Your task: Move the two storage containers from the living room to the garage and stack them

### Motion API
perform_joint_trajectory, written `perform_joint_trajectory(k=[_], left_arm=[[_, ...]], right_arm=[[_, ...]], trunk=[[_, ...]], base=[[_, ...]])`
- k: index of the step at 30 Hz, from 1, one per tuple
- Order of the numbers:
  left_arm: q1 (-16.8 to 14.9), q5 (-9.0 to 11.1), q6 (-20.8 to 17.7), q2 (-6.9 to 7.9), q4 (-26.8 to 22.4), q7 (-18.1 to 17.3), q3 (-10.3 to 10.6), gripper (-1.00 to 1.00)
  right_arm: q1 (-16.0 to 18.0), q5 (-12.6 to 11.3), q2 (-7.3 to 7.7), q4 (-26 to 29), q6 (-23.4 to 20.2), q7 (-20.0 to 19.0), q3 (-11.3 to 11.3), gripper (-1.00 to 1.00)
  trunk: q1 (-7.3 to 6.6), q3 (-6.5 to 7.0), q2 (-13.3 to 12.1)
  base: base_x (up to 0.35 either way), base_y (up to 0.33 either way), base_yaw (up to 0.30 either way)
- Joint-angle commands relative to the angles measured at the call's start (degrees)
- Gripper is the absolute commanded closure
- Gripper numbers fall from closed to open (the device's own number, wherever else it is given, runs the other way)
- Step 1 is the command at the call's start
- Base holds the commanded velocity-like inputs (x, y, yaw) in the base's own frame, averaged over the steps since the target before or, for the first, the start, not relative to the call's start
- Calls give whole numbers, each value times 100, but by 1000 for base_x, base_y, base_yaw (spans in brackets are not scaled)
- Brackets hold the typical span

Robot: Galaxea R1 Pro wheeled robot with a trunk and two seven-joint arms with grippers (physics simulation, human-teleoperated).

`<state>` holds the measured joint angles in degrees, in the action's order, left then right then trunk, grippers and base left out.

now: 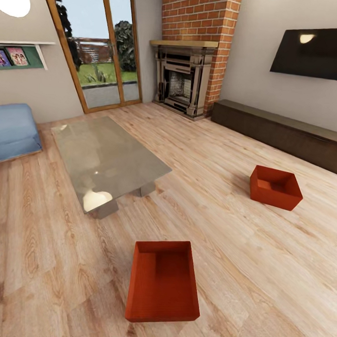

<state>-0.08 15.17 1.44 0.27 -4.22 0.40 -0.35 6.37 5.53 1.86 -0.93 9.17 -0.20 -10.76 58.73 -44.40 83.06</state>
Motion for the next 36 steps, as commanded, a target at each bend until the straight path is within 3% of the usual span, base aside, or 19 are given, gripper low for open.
perform_joint_trajectory(k=[1,24,25,28,32,34,36], left_arm=[[-1,22,13,0,0,4,-1,-100],[-1,22,6,0,0,-26,-1,-100],[-1,20,-36,64,-471,11,-1,-100],[-1,16,-164,126,-1172,20,-1,-100],[-15,7,-639,175,-2126,34,-1,-100],[-36,-2,-1000,213,-2573,36,4,-100],[-231,-13,-1552,262,-3088,38,1,-100]], right_arm=[[4,60,1,-10,21,-3,8,-100],[4,98,-5,-3,5,9,-59,-100],[-2,60,-33,871,-455,57,-22,-100],[-22,46,-60,1784,-993,114,-1,-100],[172,29,-85,2489,-1557,196,9,-100],[472,22,-136,2619,-1718,226,13,-100],[953,9,-288,2678,-1823,283,23,-100]], trunk=[[0,-5,2],[0,-7,2],[0,-7,2],[0,-7,2],[0,-7,2],[0,-7,2],[0,-7,2]], base=[[0,0,0],[0,0,0],[0,0,0],[0,0,0],[0,0,0],[0,0,0],[0,0,0]])
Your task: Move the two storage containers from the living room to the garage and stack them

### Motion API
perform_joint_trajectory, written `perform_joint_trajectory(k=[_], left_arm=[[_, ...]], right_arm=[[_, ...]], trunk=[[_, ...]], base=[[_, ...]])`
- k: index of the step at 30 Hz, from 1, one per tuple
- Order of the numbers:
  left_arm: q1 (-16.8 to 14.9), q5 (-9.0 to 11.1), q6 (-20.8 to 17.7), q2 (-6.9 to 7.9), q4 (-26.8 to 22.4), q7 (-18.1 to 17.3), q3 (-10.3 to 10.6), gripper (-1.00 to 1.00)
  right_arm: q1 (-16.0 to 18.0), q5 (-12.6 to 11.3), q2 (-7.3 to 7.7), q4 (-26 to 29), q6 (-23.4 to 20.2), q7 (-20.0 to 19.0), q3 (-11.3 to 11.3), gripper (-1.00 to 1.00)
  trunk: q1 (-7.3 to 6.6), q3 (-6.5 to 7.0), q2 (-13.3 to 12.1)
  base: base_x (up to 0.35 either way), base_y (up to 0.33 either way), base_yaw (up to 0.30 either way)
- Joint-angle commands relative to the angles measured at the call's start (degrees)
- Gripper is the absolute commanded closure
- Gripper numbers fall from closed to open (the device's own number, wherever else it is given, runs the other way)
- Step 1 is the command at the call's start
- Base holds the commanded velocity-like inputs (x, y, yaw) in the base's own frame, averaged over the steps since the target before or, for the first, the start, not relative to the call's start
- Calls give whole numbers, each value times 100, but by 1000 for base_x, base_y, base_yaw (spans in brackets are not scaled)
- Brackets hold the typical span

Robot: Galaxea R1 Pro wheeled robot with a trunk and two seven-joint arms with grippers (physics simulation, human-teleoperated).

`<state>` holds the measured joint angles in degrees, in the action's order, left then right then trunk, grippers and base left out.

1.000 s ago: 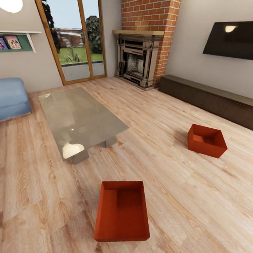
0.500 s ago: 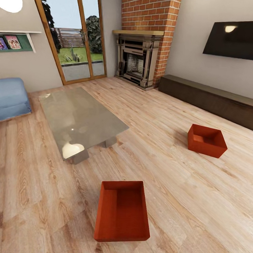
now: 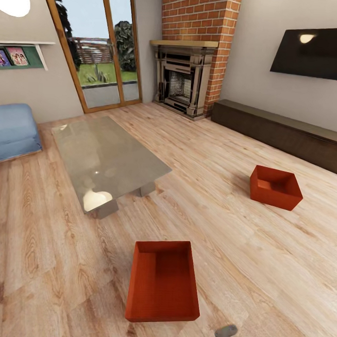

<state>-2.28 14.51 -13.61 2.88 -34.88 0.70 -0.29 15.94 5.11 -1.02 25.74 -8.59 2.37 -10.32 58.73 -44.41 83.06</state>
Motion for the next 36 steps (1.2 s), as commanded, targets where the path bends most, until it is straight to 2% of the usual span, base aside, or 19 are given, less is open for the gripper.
perform_joint_trajectory(k=[1,2,5,6,8,11,12,14,16,17,19,21,22,24,25,28,31,36], left_arm=[[-204,46,-312,17,-224,8,-5,-100],[-427,41,-560,26,-371,9,-5,-100],[-922,33,-984,15,-524,9,-6,-100],[-1350,37,-1200,0,-534,16,-6,-100],[-2023,45,-1363,-12,-387,126,-4,-100],[-2495,34,-1372,-42,-154,339,0,-100],[-2811,28,-1352,-69,56,464,1,-100],[-3007,22,-1309,-88,203,511,2,-100],[-3254,9,-1172,-157,367,553,8,-100],[-3430,-6,-909,-325,509,612,32,-100],[-3500,-67,-683,-472,635,640,54,-100],[-3542,-261,-542,-567,841,655,65,-100],[-3558,-408,-476,-598,925,658,69,-100],[-3568,-574,-415,-617,1009,662,71,-100],[-3575,-742,-364,-628,1081,661,71,-100],[-3582,-1002,-273,-646,1186,660,69,-100],[-3585,-1122,-148,-677,1243,658,61,-100],[-3586,-1191,83,-712,1274,658,63,-100]], right_arm=[[230,50,-71,23,-80,86,9,-100],[454,51,-136,31,-105,172,70,-100],[908,48,-281,32,-139,421,220,-100],[1248,45,-385,-6,-151,612,302,-100],[1779,44,-477,-209,-142,794,367,-100],[2142,43,-523,-415,-108,851,407,-100],[2329,45,-558,-532,-75,881,501,-100],[2400,47,-567,-581,-39,899,615,-100],[2462,46,-578,-632,51,915,852,-100],[2501,42,-580,-674,225,922,1239,-100],[2517,57,-587,-819,369,918,1505,-100],[2523,79,-581,-1082,516,894,1610,-100],[2525,93,-579,-1190,605,879,1629,-100],[2526,108,-581,-1261,679,870,1634,-100],[2526,113,-577,-1313,728,860,1636,-100],[2527,117,-581,-1367,777,843,1633,-100],[2527,124,-581,-1389,785,809,1639,-100],[2528,148,-562,-1408,792,631,1646,-100]], trunk=[[-1,-6,2],[-1,-6,2],[-1,-6,2],[-1,-6,2],[-1,-6,2],[-1,-6,2],[-1,-6,2],[-1,-6,2],[-1,-6,2],[-1,-6,2],[-1,-6,2],[-1,-6,2],[-1,-6,2],[-1,-6,2],[-1,-6,2],[-1,-6,2],[-1,-6,2],[-1,-6,2]], base=[[0,0,0],[0,0,0],[0,0,0],[0,0,0],[0,0,0],[0,0,0],[0,0,0],[0,0,0],[0,0,0],[0,0,0],[0,0,0],[0,0,0],[0,0,0],[0,0,0],[0,0,0],[0,0,0],[0,0,0],[0,0,0]])
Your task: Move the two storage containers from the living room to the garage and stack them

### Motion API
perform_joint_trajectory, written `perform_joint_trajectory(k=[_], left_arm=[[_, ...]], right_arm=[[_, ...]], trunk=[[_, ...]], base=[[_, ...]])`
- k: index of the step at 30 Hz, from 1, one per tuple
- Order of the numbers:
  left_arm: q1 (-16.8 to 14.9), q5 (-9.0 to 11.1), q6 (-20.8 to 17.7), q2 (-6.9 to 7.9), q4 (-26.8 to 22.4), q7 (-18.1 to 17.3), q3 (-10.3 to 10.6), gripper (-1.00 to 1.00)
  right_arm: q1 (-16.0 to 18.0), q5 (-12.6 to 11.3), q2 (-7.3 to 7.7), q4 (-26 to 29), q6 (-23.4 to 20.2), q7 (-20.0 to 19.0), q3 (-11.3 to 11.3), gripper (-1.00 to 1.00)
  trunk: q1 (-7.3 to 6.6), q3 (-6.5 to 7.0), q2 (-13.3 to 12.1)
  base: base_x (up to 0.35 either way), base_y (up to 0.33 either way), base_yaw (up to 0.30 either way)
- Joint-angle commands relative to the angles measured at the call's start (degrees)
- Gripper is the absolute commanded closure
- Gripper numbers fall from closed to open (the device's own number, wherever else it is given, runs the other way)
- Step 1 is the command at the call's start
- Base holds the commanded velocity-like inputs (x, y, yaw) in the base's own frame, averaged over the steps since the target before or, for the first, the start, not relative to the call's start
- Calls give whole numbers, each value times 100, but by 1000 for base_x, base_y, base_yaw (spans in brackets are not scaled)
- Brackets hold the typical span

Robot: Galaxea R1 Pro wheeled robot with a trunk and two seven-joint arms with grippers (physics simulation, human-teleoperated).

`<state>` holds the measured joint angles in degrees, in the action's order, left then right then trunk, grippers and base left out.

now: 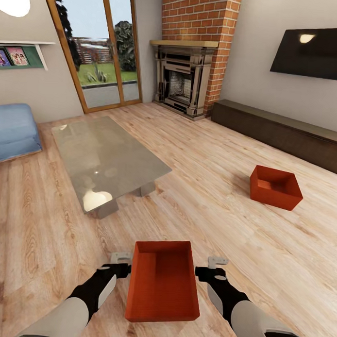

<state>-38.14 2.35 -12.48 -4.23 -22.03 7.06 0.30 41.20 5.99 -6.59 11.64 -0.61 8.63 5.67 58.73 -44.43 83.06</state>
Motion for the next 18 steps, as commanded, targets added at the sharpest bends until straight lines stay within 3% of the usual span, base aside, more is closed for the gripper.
perform_joint_trajectory(k=[1,8,18], left_arm=[[0,20,-12,-1,-10,23,4,-100],[-1,26,62,22,-4,11,12,-100],[-1,22,129,17,-10,-36,22,-100]], right_arm=[[2,63,-4,1,-7,-32,44,-100],[2,220,-21,-3,-1,-299,-88,-100],[2,265,-61,-4,29,-342,-102,-100]], trunk=[[0,-4,2],[0,-4,2],[0,-4,2]], base=[[0,0,0],[0,0,0],[0,0,0]])
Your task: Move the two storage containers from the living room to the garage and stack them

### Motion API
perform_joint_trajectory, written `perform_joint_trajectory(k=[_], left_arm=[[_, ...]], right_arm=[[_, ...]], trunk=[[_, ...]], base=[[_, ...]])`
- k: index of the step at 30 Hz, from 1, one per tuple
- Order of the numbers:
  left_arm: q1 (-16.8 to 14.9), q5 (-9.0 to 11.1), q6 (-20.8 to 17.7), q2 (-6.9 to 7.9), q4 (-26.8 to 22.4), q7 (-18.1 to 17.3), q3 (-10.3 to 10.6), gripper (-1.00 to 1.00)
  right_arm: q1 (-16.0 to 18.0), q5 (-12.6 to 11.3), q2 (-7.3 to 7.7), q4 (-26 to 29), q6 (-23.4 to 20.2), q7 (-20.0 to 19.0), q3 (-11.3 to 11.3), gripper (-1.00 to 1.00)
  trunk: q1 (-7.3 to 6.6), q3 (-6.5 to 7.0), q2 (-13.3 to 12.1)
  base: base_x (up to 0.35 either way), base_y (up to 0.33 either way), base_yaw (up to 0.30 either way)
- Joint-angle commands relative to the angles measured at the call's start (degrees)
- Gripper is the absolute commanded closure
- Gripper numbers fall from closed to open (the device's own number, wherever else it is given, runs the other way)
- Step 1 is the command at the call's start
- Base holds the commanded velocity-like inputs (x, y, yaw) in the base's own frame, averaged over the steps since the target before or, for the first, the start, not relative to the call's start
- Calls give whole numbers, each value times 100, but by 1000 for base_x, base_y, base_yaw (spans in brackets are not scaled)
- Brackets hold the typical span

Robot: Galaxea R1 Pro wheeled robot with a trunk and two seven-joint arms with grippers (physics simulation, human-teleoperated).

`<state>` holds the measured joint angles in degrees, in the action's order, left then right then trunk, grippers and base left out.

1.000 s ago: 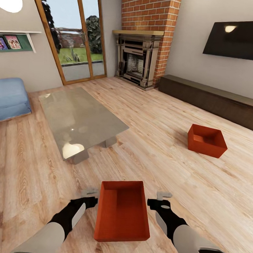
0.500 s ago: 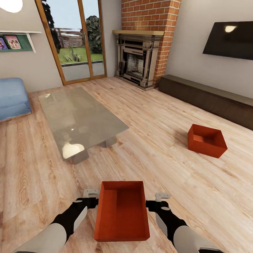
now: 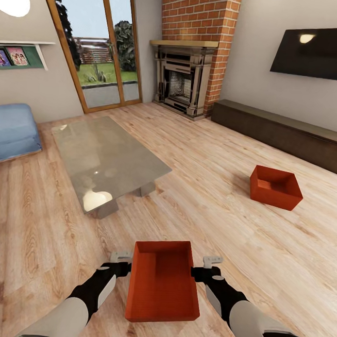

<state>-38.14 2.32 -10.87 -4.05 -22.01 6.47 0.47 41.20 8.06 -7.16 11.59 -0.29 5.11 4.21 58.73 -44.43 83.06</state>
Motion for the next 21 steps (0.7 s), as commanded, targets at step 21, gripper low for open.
perform_joint_trajectory(k=[21], left_arm=[[0,7,259,-9,-20,85,-6,-100]], right_arm=[[2,97,-13,3,-17,90,45,-100]], trunk=[[0,-4,2]], base=[[0,0,0]])
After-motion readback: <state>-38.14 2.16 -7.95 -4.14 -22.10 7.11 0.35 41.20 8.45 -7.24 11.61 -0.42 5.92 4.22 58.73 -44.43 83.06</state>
